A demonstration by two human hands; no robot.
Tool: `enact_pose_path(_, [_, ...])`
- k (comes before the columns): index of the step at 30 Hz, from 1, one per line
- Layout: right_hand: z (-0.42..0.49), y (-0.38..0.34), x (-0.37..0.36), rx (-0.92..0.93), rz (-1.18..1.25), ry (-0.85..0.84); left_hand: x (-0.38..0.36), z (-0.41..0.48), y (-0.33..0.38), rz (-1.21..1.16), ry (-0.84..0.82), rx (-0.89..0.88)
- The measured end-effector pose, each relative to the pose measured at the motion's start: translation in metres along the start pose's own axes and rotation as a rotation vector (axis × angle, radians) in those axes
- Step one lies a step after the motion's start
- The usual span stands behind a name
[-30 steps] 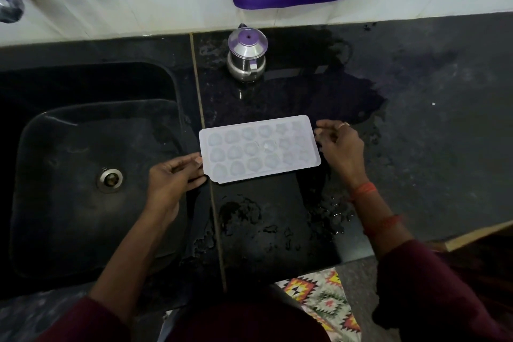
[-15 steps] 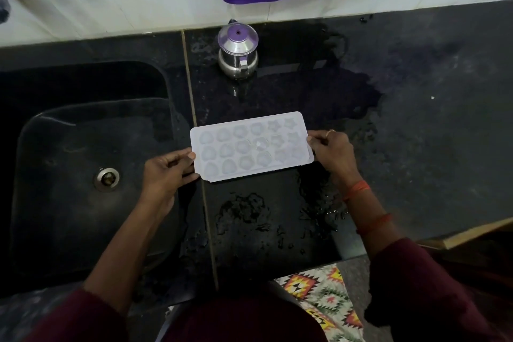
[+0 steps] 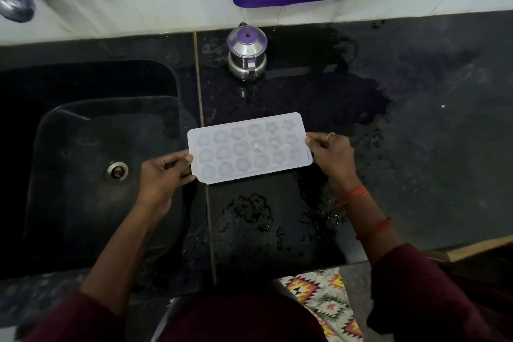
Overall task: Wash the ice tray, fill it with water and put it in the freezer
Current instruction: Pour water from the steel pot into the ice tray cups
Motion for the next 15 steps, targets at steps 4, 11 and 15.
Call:
enact_pose_path(4, [0.001,-0.005,-0.005,0.011,0.043,-0.019,0.011,-0.006,0.000,-0.037,0.026,0.008])
enact_pose_path(11, [0.001,-0.016,-0.027,0.046,0.137,-0.088,0.041,-0.019,-0.007,-0.113,0.078,0.004])
enact_pose_path(15, [-0.006,-0.029,-0.044,0.064,0.159,-0.133,0.068,-0.030,-0.018,-0.169,0.144,0.007])
Point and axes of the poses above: each hand's wrist, its own z-axis towards the middle knuckle, its own x-axis out of the back of the hand, y = z × x, the point moved 7 cm from there along z, towards the middle knuckle, and after that the axes turned 13 degrees about x, right-handed, at the moved point
